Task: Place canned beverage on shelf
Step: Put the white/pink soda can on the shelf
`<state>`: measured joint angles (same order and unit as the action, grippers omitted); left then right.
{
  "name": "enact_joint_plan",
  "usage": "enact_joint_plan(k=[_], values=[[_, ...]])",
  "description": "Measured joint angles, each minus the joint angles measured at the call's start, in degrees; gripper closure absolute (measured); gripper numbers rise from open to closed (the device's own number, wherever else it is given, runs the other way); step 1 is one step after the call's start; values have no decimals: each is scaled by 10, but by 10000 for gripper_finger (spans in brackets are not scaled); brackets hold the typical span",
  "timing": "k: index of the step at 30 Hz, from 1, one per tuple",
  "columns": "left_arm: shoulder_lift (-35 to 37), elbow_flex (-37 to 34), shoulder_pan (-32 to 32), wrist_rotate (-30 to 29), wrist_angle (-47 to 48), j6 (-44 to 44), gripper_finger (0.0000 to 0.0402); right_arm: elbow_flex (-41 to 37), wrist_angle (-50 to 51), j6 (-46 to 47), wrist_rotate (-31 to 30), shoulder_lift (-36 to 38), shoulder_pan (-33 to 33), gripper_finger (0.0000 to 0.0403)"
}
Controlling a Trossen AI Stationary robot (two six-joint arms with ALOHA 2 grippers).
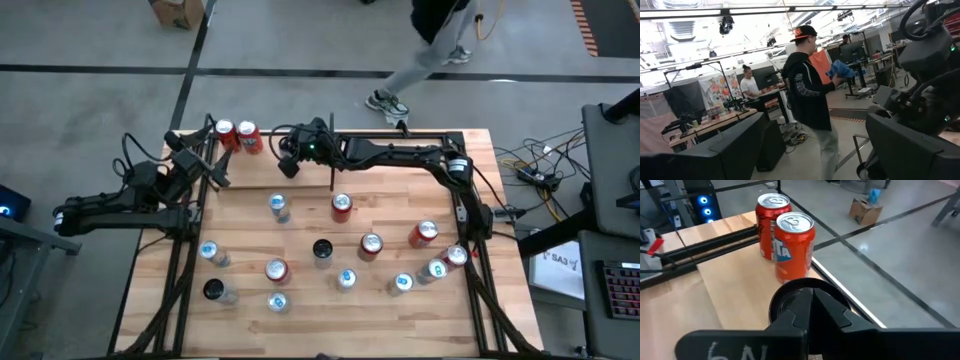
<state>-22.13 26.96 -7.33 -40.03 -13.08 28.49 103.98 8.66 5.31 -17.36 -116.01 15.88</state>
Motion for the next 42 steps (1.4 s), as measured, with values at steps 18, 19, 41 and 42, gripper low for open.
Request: enact_joint_plan(k=[18, 19, 41, 42], values=[[0, 0, 0, 0, 0, 0, 72, -1, 5, -29, -52, 8, 2, 394], [0, 0, 0, 0, 1, 0, 72, 4, 8, -23, -52, 10, 1, 394], [-5, 0, 0, 0, 5, 11, 72, -31, 34, 23, 6, 23, -8, 394], [-6, 0, 0, 0, 5, 11, 72, -32, 34, 23, 6, 23, -6, 394]])
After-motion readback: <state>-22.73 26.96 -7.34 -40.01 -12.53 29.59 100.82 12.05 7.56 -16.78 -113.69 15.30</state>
